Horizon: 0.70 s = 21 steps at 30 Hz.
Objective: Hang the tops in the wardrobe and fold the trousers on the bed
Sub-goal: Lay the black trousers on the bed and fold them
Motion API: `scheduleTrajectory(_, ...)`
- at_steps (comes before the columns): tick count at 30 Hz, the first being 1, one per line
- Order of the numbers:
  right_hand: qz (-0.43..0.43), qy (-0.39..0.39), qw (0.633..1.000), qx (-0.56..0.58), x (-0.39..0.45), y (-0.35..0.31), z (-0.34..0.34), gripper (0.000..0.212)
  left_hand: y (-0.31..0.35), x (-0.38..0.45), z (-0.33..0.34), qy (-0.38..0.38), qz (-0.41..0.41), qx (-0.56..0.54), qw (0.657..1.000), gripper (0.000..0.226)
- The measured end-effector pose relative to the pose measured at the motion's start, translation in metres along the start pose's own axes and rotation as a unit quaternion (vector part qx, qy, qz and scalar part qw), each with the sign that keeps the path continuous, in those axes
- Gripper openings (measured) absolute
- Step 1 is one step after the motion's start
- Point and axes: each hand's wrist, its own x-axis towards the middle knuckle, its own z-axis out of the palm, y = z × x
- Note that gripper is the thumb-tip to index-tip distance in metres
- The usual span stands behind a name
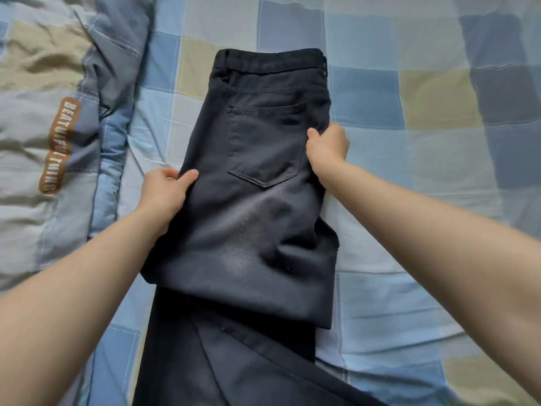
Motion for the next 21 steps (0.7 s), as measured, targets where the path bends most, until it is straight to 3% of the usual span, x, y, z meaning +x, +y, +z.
scheduleTrajectory(3, -0.144, 0.062, 0.985, -0.073, 0.005, -0.038, -0.016, 0.023, 0.006, 0.004, 0.008, 0.080, 0.115, 0.021, 0.990, 0.023)
scheduleTrajectory(5, -0.156, 0.026, 0.984, -0.080, 0.015, -0.053, -0.019, 0.028, 0.009, 0.008, 0.010, 0.103, 0.119, 0.029, 0.987, 0.023)
scheduleTrajectory(9, 0.024, -0.123, 0.992, 0.006, 0.034, -0.023, -0.025, 0.050, -0.003, 0.016, 0.010, 0.099, 0.006, 0.070, 0.993, 0.036)
scheduleTrajectory(12, 0.080, -0.096, 0.989, 0.080, -0.003, 0.022, -0.046, 0.023, -0.004, 0.004, 0.006, 0.079, 0.012, 0.067, 0.995, 0.035)
scheduleTrajectory(17, 0.199, -0.121, 0.971, 0.056, -0.088, 0.090, -0.078, 0.032, -0.026, -0.029, -0.014, 0.075, 0.044, 0.189, 0.978, 0.035)
scheduleTrajectory(21, 0.272, -0.196, 0.938, 0.089, -0.114, 0.089, -0.093, 0.033, -0.038, -0.044, -0.031, 0.008, -0.021, 0.055, 0.998, 0.022)
